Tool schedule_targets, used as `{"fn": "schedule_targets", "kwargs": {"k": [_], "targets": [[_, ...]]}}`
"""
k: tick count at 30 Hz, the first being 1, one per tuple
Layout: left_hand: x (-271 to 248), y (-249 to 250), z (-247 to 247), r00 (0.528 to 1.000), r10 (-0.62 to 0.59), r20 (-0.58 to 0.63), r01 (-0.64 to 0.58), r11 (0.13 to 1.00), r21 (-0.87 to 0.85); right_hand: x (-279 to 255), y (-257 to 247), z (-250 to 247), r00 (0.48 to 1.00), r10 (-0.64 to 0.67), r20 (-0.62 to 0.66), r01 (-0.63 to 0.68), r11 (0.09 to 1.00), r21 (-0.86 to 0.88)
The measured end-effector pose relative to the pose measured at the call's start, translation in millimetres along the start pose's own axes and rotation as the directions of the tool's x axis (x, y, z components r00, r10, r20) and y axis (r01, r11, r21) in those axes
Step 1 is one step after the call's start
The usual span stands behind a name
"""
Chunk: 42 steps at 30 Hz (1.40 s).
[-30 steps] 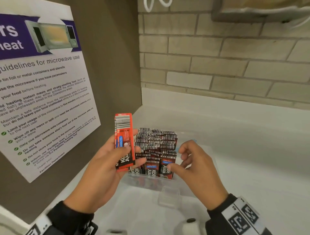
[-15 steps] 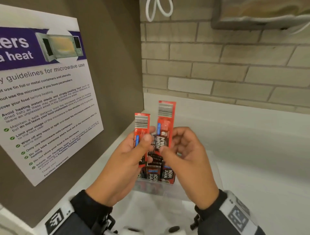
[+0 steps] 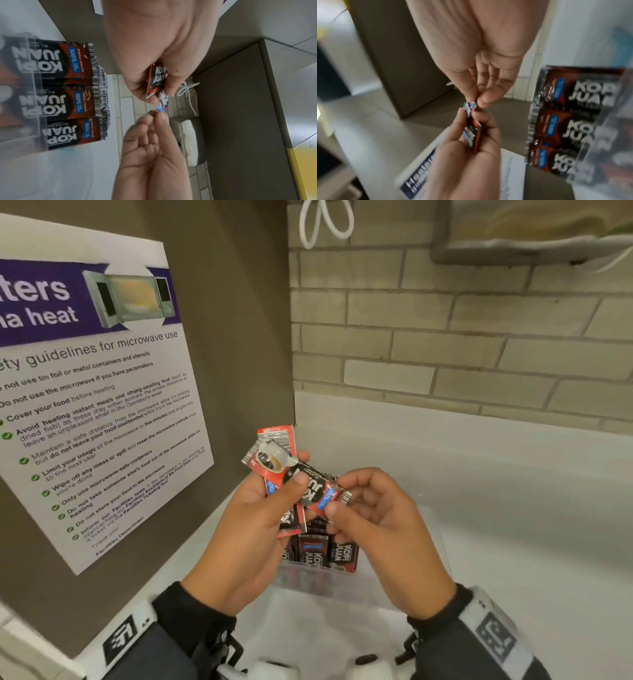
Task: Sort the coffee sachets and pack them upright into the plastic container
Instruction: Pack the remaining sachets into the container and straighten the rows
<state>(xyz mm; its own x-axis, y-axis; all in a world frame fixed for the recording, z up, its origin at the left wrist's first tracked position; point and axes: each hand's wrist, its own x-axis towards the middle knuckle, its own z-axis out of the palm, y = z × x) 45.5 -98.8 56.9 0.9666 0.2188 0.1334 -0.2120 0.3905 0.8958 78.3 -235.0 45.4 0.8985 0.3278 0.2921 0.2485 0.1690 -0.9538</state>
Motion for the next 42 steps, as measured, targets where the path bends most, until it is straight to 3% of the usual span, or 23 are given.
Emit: {"fn": "schedule_targets", "kwargs": {"k": [2,4,8,12,15,16,21,25,31,37,42], "targets": [[-1.5,0.9,-1.9,1.000,-0.005,0.010,0.005,1.000,0.017,2.4,-4.2,-5.4,1.000,0.018,-0.022,-0.015,0.989,0.145],[-1.9,5.1,-9.5,1.000,0.000,-0.016,0.000,1.000,0.007,6.1,-11.5,-17.3,0.994,-0.065,-0.092,0.078,0.987,0.143],[-0.9,15.2,-31.5,0.994,0.034,-0.102,-0.043,0.995,-0.088,8.4,-33.1,-47.7,0.938,-0.317,-0.137,0.296,0.942,-0.157],[-1.7,14.0,-41.7,0.987,0.013,-0.160,-0.033,0.991,-0.129,2.1,-30.4,-52.9,0.930,-0.368,0.003,0.325,0.817,-0.476],[-3.5,7.6,-39.5,0.987,-0.006,-0.162,-0.013,0.994,-0.112,-3.7,-11.0,-45.2,0.898,-0.410,0.162,0.394,0.582,-0.711],[-3.9,5.6,-38.3,0.987,-0.008,-0.159,-0.009,0.994,-0.106,-4.8,-3.8,-43.2,0.896,-0.398,0.195,0.402,0.543,-0.737],[-5.1,0.5,-35.7,0.991,-0.021,-0.131,0.009,0.996,-0.093,-4.0,26.7,-34.3,0.922,-0.294,0.253,0.372,0.487,-0.790],[-5.9,-2.0,-36.4,0.992,-0.047,-0.116,0.037,0.996,-0.084,-1.1,38.5,-28.1,0.951,-0.194,0.241,0.307,0.506,-0.806],[-6.3,-5.9,-37.8,0.993,-0.046,-0.108,0.041,0.998,-0.052,-1.6,34.8,-30.0,0.991,-0.070,0.110,0.129,0.654,-0.746],[-2.8,-2.2,-30.1,0.999,0.011,-0.049,-0.009,0.999,0.050,-3.4,18.5,-34.6,0.979,-0.199,0.046,0.169,0.660,-0.732],[2.2,9.6,-22.1,0.999,-0.029,-0.043,0.022,0.988,-0.155,-2.3,4.1,-27.2,0.965,-0.253,0.068,0.231,0.699,-0.677]]}}
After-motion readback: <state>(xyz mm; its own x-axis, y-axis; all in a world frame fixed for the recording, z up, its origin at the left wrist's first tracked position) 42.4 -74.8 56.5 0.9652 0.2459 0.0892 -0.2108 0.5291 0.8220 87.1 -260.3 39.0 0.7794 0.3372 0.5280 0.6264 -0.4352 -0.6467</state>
